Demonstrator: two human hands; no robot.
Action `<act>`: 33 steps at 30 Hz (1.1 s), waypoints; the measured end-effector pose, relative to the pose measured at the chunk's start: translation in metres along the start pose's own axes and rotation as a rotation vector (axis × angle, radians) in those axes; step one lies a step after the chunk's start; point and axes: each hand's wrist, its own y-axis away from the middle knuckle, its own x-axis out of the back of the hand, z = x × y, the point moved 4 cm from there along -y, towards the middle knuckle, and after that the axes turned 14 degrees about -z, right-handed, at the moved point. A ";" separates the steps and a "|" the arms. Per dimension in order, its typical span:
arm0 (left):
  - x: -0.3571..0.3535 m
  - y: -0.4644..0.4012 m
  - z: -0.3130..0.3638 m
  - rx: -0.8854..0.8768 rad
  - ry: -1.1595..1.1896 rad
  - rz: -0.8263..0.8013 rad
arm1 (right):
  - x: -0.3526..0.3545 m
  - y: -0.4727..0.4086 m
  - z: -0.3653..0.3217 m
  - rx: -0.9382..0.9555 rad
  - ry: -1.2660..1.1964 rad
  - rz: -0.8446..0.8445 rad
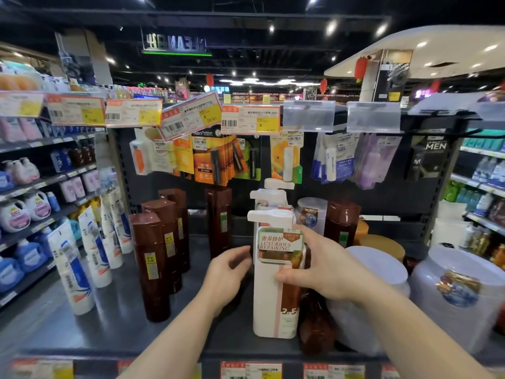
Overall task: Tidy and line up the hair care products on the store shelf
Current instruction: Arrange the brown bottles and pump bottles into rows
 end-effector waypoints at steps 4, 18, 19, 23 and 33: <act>0.023 0.002 0.000 0.004 -0.071 0.404 | -0.001 0.001 -0.002 -0.007 -0.014 -0.004; -0.011 0.068 0.018 -0.103 0.108 0.375 | -0.037 0.070 0.028 -0.092 -0.196 0.170; -0.014 0.073 0.023 -0.116 0.111 0.376 | -0.038 0.073 0.030 -0.099 -0.177 0.182; -0.026 0.098 0.037 -0.203 0.086 0.343 | -0.051 0.085 0.042 -0.141 -0.050 0.224; -0.066 0.106 0.039 -0.209 0.104 -0.023 | -0.072 0.082 0.054 -0.105 0.311 0.218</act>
